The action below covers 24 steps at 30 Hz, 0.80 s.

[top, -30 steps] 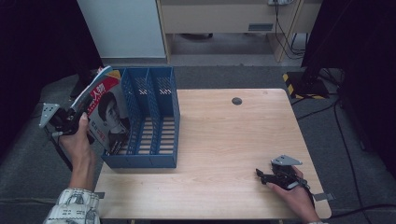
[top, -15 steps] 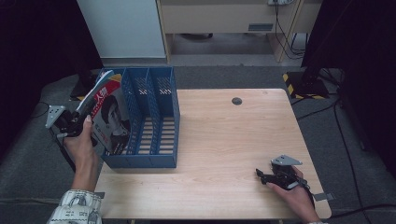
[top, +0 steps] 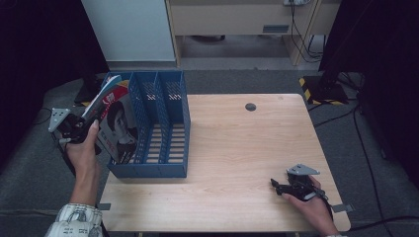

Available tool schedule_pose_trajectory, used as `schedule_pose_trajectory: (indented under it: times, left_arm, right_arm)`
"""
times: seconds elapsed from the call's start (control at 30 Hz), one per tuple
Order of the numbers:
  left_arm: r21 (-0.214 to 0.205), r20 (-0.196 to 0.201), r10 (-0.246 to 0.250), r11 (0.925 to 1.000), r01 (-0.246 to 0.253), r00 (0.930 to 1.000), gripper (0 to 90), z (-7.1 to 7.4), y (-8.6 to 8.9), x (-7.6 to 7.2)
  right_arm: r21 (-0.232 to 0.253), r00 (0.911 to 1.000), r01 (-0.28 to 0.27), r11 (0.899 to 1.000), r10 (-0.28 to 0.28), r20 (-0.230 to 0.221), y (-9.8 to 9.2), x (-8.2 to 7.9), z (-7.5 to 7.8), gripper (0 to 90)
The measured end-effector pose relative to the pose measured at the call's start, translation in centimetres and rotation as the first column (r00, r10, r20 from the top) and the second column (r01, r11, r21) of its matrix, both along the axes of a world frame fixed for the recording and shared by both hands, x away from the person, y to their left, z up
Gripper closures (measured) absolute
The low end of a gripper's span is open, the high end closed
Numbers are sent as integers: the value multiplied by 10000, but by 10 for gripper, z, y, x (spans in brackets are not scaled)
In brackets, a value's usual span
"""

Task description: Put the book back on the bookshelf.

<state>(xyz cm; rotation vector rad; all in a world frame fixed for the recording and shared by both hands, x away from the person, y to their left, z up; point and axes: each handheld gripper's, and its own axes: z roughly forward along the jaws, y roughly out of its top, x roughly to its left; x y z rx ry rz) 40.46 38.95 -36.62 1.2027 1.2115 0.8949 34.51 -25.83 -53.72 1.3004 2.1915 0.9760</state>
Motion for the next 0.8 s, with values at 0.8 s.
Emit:
schedule_pose_trajectory:
  times: [0.8]
  left_arm:
    - [1521,-62,-1189,9812,1184,9929,160,47,-20,-11]
  right_arm:
    - [-16,10000,-23,10000,23,12,0,0,0,244]
